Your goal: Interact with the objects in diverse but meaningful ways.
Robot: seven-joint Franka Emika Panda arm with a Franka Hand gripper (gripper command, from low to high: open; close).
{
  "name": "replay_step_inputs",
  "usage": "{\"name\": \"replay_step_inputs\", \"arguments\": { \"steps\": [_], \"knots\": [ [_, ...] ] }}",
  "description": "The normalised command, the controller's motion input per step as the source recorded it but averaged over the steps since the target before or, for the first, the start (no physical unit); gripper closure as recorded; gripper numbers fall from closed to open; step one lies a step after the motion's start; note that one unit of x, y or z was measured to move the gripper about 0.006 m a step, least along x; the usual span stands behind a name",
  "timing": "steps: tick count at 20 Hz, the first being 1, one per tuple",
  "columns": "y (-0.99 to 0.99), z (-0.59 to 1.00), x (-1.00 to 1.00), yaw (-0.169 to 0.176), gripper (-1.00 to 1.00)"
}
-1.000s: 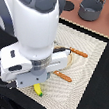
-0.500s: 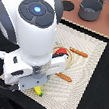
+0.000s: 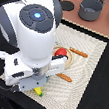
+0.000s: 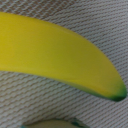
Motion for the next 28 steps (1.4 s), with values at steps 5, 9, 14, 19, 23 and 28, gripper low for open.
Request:
{"name": "replay_step_inputs", "arguments": {
  "steps": [5,9,14,19,23,28],
  "knots": [
    [-0.24,-0.01,0.00,0.000,1.00],
    [-0.15,-0.10,0.09,0.000,1.00],
    [-0.04,0.06,0.33,0.000,1.00],
    [0.00,0.88,0.31,-0.007,1.00],
    [0.22,1.00,0.18,-0.013,1.00],
    [0.66,0.91,0.22,-0.007,1.00]
  ]
}}
